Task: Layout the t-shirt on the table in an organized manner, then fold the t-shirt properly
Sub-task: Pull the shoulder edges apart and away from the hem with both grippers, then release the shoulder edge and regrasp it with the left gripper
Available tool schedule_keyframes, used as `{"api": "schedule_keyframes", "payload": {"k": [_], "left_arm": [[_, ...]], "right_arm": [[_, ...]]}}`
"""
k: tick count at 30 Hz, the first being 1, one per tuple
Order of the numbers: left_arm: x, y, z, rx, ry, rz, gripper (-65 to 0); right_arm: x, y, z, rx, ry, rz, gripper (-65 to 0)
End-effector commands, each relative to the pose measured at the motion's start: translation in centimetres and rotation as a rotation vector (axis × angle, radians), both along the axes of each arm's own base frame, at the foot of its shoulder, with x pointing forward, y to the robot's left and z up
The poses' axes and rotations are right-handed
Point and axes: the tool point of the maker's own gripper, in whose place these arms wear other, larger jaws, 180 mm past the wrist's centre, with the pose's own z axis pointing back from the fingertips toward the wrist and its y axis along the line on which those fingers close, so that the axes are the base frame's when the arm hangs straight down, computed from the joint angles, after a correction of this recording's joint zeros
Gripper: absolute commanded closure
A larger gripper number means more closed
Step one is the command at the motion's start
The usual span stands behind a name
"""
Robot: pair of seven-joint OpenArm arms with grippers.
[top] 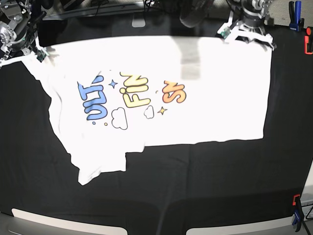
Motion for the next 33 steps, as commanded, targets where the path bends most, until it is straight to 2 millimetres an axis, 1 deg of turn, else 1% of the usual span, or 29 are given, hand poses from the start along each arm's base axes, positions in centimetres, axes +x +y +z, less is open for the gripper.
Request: {"api": "schedule_keyframes", "payload": {"k": [1,4,8,13,14,16,17,18,20,25,30,33], "left_arm": [[-0.3,0.5,0.5,0.012,-0.012,0.012,0.0],[-1.5,0.4,0.1,0.008,0.015,0.007,0.0],[-1.4,0.3,0.2,0.005,0.012,0.006,0.0],[-1.6,0.1,-0.1,-0.019,0.026,0.017,0.0],[-1.7,-0.1,-0.2,-0.031,0.032,0.020,-1.3],[-2.0,-0.3,-0.4,-0.052,0.051,0.032,-15.7],[-2.1,-0.4,-0.5,-0.063,0.061,0.039,-20.3],[-2.2,-0.4,-0.6,-0.066,0.063,0.040,-22.9],[-2.2,-0.4,-0.6,-0.064,0.063,0.041,-23.3],[-2.6,0.5,-0.6,-0.021,0.082,0.064,-23.3],[-2.0,2.1,0.2,0.073,0.039,0.086,-23.3],[-2.0,2.2,0.3,0.080,0.036,0.085,-23.3]], "right_arm": [[0.4,-0.8,1.1,-0.058,-0.008,0.002,0.0],[0.1,-1.1,1.1,-0.077,0.016,0.001,0.0],[-0.3,-1.5,1.2,-0.100,0.044,-0.006,0.0],[-2.1,-3.7,2.4,-0.219,0.077,-0.127,0.0],[-2.3,-3.9,2.7,-0.231,0.068,-0.155,-3.3],[-2.4,-4.2,2.9,-0.238,0.049,-0.186,-14.3],[-2.4,-4.2,2.9,-0.234,0.036,-0.197,-18.8],[-2.3,-4.2,3.0,-0.231,0.023,-0.206,-22.1],[-2.2,-4.2,3.0,-0.227,0.004,-0.221,-25.1],[-1.9,-4.5,3.5,-0.238,-0.048,-0.247,-25.1],[0.1,-5.6,6.3,-0.360,-0.211,-0.217,-25.1],[0.7,-5.8,7.2,-0.403,-0.251,-0.192,-25.1]]}}
